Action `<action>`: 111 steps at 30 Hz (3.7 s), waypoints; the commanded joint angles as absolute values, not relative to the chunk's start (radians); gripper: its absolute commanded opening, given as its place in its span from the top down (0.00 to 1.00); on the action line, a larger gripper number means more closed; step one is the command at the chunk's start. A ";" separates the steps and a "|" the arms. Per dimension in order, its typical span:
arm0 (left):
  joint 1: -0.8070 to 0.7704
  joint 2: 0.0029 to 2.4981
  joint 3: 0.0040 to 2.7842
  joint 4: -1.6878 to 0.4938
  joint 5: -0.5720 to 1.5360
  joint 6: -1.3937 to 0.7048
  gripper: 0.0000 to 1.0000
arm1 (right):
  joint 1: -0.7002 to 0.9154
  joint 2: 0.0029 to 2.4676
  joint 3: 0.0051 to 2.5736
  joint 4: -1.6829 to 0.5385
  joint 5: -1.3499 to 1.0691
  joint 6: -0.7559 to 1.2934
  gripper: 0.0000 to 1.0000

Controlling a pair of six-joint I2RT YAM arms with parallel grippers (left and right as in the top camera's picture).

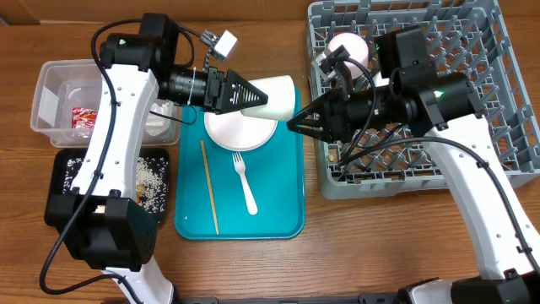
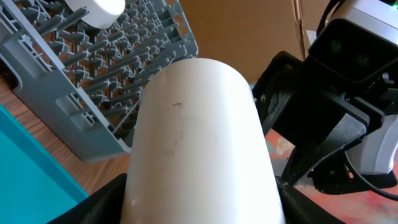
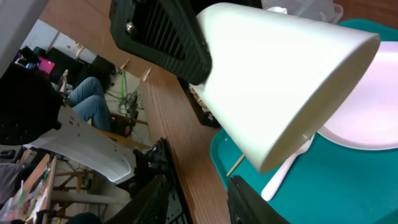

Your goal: Sort waste into correct bins and load items into the dishwasher

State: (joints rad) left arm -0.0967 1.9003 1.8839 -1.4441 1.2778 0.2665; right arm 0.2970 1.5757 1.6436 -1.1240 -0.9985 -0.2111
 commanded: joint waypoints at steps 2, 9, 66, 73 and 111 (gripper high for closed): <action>-0.101 1.904 1.898 -1.450 1.279 0.295 0.72 | 0.299 1.573 1.643 -1.106 -0.984 -0.202 0.65; -0.101 1.904 1.898 -1.452 1.275 0.296 0.72 | 0.299 1.573 1.643 -1.069 -0.979 -0.202 0.66; -0.100 1.904 1.898 -1.574 1.245 0.318 0.78 | 0.309 1.654 1.643 -0.768 -0.789 -0.086 0.96; -0.100 1.904 1.898 -1.574 1.246 0.318 0.77 | 0.310 1.654 1.643 -0.637 -0.786 0.057 0.96; -0.099 1.904 1.898 -1.570 1.246 0.318 0.77 | 0.431 1.654 1.643 -0.967 -0.843 0.057 0.96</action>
